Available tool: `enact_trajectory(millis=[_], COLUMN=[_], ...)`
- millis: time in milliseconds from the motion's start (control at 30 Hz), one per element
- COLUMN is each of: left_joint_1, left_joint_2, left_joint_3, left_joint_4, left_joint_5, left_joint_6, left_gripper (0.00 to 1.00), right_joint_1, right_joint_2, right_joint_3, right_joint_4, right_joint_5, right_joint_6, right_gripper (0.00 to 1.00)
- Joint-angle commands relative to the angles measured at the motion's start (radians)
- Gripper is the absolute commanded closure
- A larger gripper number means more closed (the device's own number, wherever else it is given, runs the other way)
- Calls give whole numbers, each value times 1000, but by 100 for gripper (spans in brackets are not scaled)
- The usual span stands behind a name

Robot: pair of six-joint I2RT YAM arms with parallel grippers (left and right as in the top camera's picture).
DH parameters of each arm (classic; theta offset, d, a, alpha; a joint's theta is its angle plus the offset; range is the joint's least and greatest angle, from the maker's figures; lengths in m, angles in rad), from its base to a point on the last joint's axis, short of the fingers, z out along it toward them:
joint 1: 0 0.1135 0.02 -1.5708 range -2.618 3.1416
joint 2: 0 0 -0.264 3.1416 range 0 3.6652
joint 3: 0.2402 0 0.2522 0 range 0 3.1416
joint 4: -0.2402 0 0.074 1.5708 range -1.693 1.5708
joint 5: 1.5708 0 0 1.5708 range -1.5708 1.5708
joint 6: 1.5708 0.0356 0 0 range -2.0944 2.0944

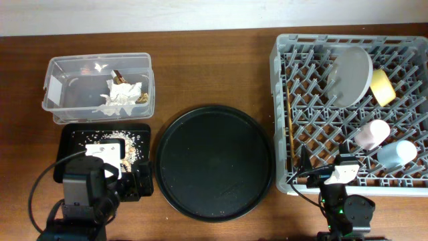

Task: Sort waste into correct bins and load items into the dishwasher rack

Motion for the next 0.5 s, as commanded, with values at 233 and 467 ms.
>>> enact_trajectory(millis=[233,467], left_joint_1=[-1,-1], left_joint_2=[-348,-616], left_joint_3=[-322,-825], left_joint_4=[203,1094], left_joint_5=[-11,-43], left_joint_6=[13,13], left_gripper=[1,1], right_joint_1=[5,5], right_joint_2=[-3,-3], right_joint_3=[-5,-5], right_joint_4=[-7,-7], right_joint_5=[5,5], right_joint_6=[0,0], right_gripper=[2,2])
